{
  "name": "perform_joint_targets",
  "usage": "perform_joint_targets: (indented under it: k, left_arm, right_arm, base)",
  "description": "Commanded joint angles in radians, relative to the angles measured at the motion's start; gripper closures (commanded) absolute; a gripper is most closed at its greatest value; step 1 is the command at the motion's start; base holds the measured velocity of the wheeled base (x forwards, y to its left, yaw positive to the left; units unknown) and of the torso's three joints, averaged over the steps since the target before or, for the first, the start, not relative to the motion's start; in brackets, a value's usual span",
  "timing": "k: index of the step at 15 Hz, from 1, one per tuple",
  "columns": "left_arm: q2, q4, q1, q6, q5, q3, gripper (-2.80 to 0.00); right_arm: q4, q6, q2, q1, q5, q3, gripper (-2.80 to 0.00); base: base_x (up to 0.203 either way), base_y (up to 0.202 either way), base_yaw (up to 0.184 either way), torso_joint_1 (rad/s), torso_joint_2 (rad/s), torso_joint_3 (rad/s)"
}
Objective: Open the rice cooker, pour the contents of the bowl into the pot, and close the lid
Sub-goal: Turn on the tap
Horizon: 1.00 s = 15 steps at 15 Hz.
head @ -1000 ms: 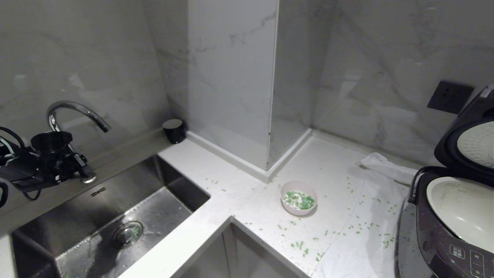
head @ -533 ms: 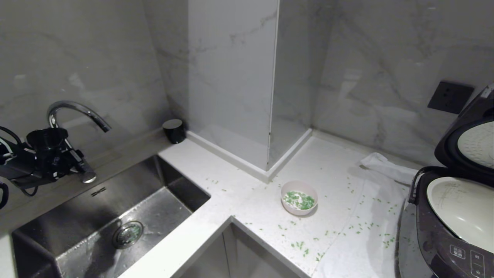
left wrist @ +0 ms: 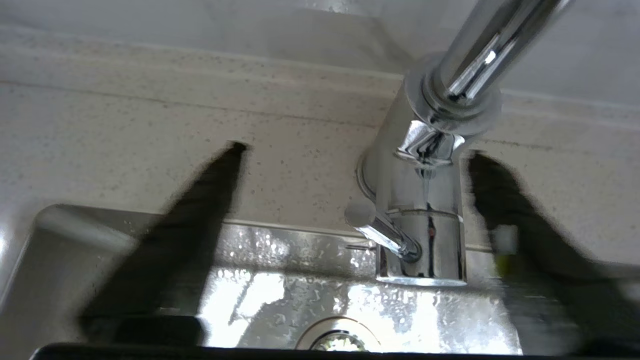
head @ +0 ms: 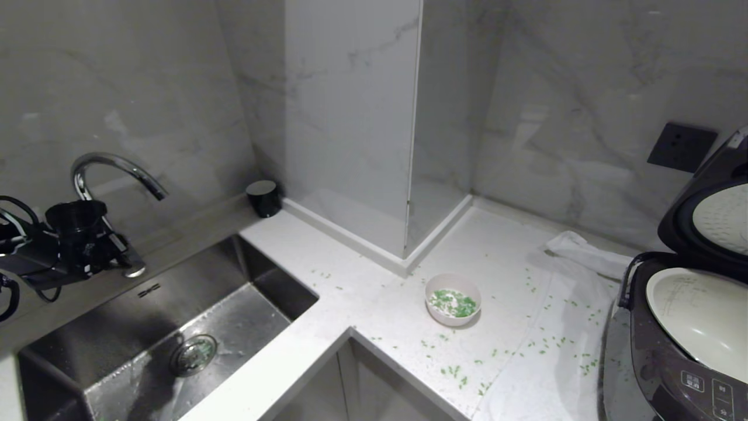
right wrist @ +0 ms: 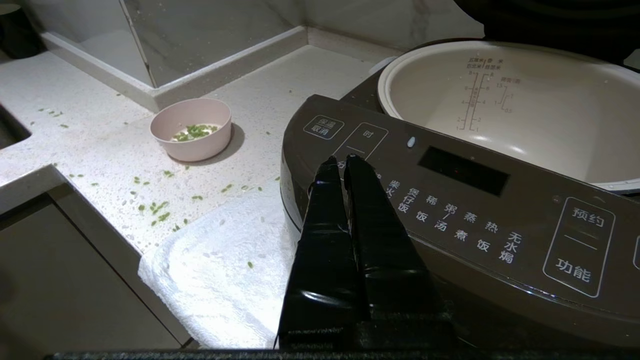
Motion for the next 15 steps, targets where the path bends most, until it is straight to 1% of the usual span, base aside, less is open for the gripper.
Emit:
perform_joint_targets:
  k: [1,15]
  left_arm:
    - [0.006,-0.005,0.001,-0.003,0.005,-0.02,0.0]
    - [0.009,0.005,0.009,-0.001,0.012,-0.017,0.0]
  right_arm:
    - [0.0,-0.001,0.0,0.0,0.0,-0.001,0.0]
    - [0.0,-0.001,0.0,0.0,0.0,-0.001,0.0]
  base:
    - [0.0,0.0,0.0,0.0,0.0,0.0]
    - [0.0,0.0,0.0,0.0,0.0,0.0]
